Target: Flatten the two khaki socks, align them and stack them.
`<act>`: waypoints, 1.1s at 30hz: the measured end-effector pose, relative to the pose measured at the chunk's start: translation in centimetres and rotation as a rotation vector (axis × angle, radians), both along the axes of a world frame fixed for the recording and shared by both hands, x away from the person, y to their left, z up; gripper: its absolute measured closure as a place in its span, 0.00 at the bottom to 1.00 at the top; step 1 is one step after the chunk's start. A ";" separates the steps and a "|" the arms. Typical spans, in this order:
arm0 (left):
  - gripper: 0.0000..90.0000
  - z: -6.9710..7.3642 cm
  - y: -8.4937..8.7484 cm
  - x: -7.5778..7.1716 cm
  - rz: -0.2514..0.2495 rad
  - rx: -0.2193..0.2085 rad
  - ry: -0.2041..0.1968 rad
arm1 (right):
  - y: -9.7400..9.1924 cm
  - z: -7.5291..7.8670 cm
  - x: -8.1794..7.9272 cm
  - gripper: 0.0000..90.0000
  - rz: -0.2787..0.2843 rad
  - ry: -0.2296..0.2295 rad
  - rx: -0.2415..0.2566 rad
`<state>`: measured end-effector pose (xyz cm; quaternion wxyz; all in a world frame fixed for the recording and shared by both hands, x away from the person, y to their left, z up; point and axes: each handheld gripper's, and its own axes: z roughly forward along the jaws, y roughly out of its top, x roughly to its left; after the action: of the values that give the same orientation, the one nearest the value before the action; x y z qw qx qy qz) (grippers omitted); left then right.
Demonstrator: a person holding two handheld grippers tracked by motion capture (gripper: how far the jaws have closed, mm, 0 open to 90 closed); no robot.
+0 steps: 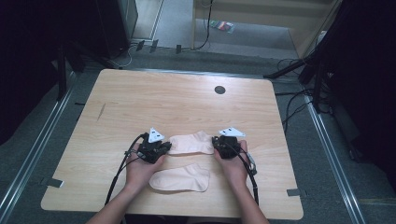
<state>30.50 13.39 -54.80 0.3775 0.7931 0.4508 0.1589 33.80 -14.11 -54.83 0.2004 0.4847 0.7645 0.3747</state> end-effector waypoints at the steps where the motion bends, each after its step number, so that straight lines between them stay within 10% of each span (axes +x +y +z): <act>1: 0.99 0.0 0.1 0.0 -0.006 -0.005 0.007 | 0.1 0.1 -0.1 0.96 -0.009 0.005 0.000; 17: 1.00 2.9 5.2 -3.9 -0.019 -0.136 -0.063 | -0.3 3.8 -3.6 0.98 0.049 -0.025 0.111; 33: 1.00 3.8 6.8 -9.8 -0.103 -0.123 -0.063 | -0.2 4.9 -9.3 0.98 0.144 -0.001 0.115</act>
<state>20.68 20.19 -50.95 0.4471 0.7852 0.4063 0.1360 24.51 -14.34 -49.94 0.1453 0.4388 0.7747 0.4315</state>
